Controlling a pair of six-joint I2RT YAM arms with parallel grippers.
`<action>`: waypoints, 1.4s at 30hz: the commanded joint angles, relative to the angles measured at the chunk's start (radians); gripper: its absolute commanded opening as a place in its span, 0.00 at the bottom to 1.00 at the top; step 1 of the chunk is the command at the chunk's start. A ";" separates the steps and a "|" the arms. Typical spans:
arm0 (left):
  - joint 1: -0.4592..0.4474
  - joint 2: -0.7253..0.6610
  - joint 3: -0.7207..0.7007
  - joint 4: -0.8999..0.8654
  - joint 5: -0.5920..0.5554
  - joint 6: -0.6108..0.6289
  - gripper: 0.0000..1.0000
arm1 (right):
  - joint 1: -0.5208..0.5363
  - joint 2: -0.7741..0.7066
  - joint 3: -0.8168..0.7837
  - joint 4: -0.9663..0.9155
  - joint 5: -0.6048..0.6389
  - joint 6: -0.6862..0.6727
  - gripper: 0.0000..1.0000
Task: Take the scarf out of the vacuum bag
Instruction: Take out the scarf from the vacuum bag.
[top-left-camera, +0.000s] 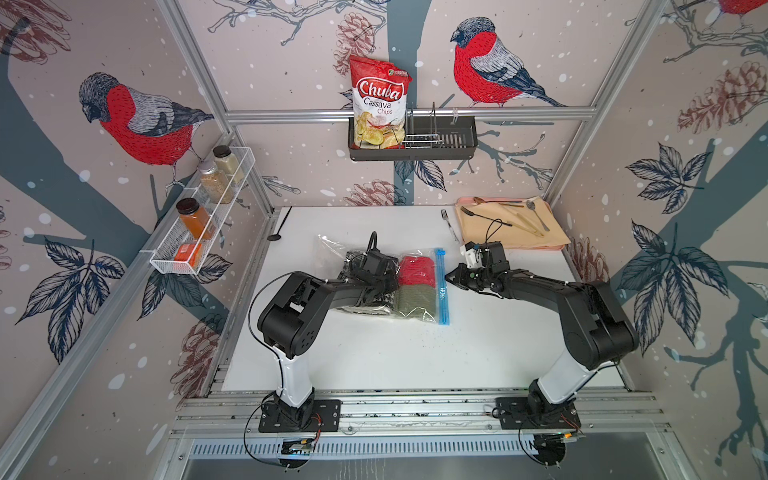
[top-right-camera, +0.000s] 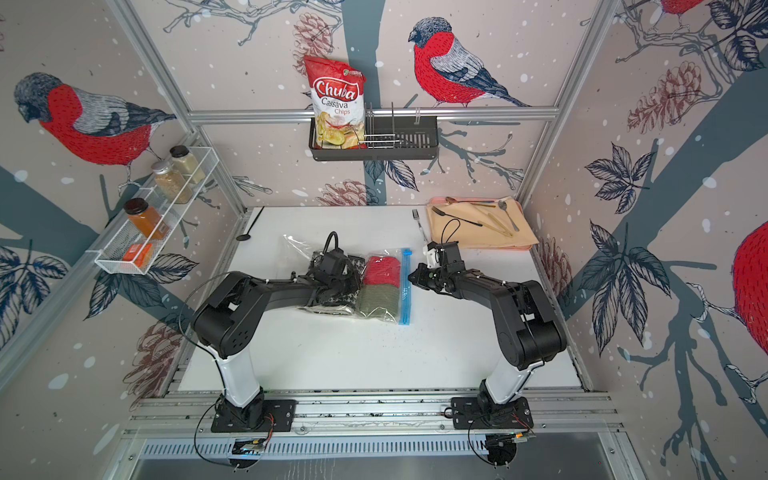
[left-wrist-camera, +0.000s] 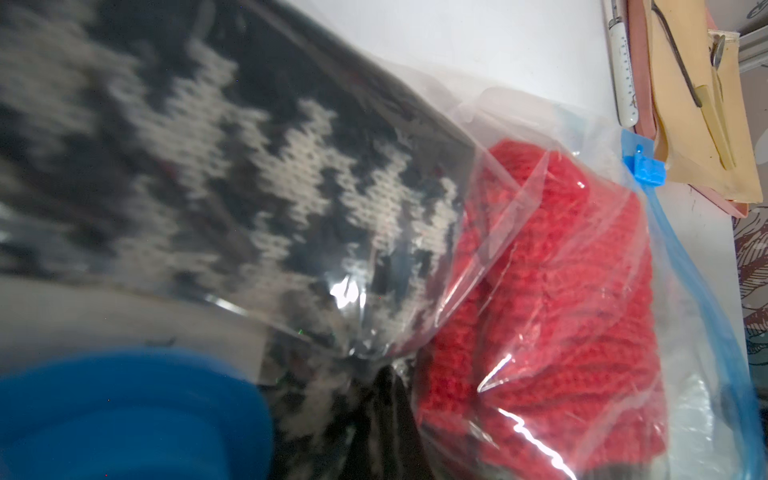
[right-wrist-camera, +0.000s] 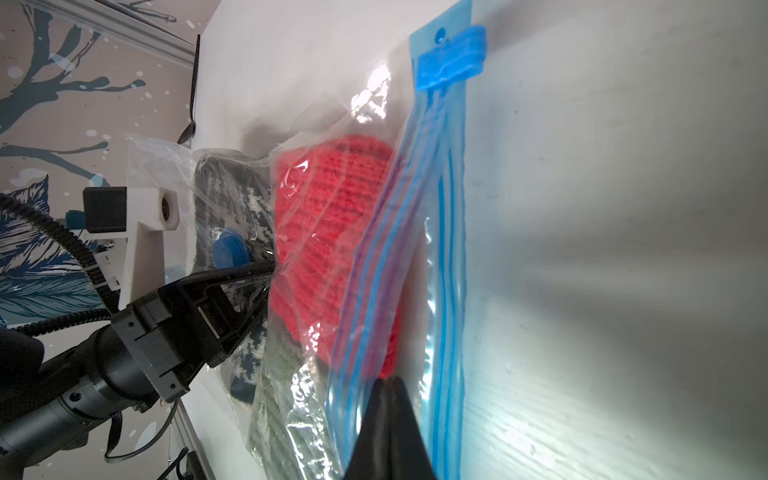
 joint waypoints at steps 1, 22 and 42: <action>-0.005 0.021 -0.027 -0.207 -0.016 -0.011 0.00 | 0.006 0.012 0.006 0.014 -0.006 0.009 0.05; -0.005 -0.017 -0.070 -0.195 -0.018 0.002 0.00 | 0.002 0.109 -0.009 0.217 -0.122 0.156 0.47; -0.005 -0.002 -0.071 -0.184 0.003 0.012 0.00 | 0.075 0.278 0.075 0.387 -0.117 0.282 0.59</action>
